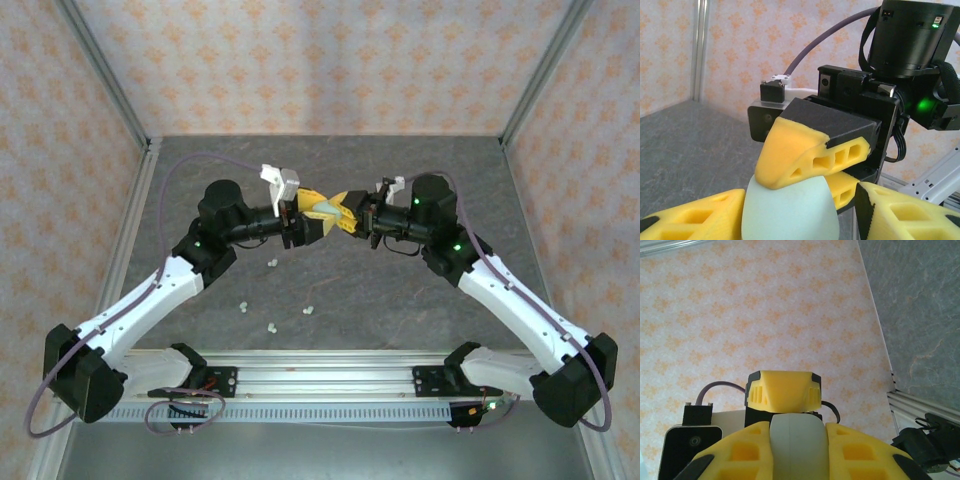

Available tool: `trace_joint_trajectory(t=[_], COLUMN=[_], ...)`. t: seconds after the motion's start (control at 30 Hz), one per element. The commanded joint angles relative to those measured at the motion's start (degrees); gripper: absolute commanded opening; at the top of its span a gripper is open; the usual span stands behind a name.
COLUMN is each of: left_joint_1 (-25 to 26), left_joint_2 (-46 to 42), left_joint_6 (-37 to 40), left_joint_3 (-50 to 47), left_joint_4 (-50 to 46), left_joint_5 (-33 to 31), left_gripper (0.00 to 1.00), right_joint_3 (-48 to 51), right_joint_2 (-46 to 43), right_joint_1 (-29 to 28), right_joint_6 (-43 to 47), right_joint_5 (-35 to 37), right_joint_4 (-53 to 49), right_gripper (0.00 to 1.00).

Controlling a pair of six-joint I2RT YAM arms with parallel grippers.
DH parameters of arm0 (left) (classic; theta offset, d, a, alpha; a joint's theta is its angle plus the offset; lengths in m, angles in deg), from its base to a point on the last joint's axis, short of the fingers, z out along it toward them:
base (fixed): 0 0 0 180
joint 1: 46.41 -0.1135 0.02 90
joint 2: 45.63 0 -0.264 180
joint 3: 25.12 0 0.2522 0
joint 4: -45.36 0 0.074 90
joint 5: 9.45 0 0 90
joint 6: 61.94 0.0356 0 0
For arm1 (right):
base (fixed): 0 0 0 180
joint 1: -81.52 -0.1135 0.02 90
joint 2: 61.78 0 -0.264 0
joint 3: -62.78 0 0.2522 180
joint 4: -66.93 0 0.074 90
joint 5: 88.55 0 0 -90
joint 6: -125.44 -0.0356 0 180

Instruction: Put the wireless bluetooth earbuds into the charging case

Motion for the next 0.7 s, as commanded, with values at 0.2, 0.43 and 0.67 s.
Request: trace_joint_trajectory(t=[0.2, 0.43, 0.67], left_joint_1=[-0.39, -1.86, -2.07], left_joint_2=[0.88, 0.17, 0.25], left_joint_6=[2.48, 1.53, 1.07], left_joint_3=[2.68, 1.35, 1.34], left_joint_4=[-4.81, -3.78, -3.40], left_joint_5=[4.10, 3.95, 4.39], left_gripper=[0.59, 0.55, 0.51], right_joint_3=[-1.74, -2.68, -2.43], right_joint_2=[-1.01, -1.03, -1.01], right_joint_1=[0.80, 0.89, 0.88], right_joint_6=[-0.03, 1.76, 1.71], right_joint_5=[-2.62, -3.04, -3.46], right_joint_4=[3.04, 0.82, 1.00], right_gripper=[0.08, 0.08, 0.07])
